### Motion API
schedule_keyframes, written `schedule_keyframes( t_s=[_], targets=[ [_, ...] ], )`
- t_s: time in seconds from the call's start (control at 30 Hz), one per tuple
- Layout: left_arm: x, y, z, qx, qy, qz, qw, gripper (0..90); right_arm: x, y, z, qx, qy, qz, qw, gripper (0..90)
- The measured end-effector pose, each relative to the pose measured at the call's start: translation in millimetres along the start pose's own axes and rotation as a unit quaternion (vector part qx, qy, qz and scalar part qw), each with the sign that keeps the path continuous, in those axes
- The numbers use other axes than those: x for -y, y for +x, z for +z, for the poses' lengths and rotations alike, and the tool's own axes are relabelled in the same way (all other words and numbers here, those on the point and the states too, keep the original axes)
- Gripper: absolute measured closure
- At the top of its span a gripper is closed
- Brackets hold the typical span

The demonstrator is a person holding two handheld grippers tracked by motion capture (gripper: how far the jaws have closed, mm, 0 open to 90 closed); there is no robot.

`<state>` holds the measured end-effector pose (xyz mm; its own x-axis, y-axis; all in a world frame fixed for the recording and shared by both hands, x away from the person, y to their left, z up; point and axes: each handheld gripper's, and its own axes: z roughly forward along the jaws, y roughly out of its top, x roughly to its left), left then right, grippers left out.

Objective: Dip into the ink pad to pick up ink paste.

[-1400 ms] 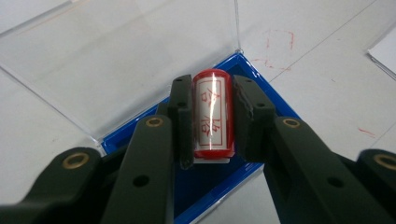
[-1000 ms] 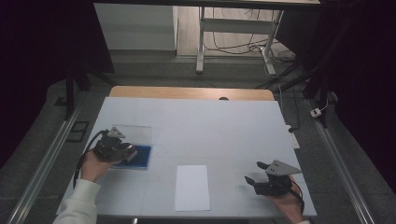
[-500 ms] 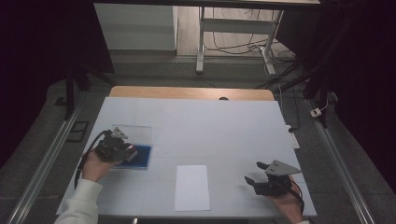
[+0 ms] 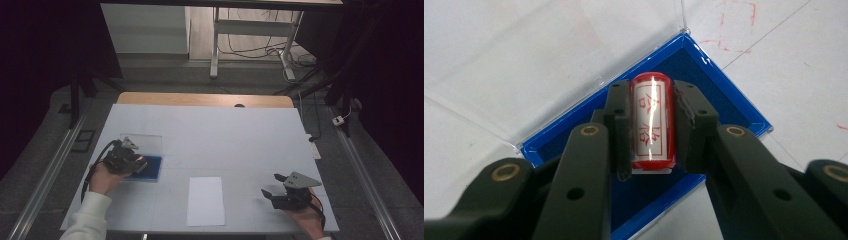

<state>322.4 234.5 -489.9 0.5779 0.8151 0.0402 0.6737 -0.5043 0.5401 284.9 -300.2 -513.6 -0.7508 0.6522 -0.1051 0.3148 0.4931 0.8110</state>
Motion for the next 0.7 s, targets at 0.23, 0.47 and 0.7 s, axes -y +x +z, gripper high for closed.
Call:
schedule_keyframes(
  t_s=[0.23,0.47,0.7],
  targets=[
    [0.2,0.5,0.9,0.002,0.001,-0.003,1.0000,70.9,-0.3,0.5,-0.3,-0.001,0.002,-0.001,1.0000,24.7],
    [2.0,0.3,1.5,0.001,-0.006,-0.004,1.0000,70.9,-0.6,1.0,-0.1,-0.001,0.001,-0.001,1.0000,24.7],
    [2.5,1.2,1.6,0.004,-0.009,-0.008,0.9999,70.8,-0.8,0.6,-0.5,-0.002,-0.001,-0.002,1.0000,24.7]
  ],
)
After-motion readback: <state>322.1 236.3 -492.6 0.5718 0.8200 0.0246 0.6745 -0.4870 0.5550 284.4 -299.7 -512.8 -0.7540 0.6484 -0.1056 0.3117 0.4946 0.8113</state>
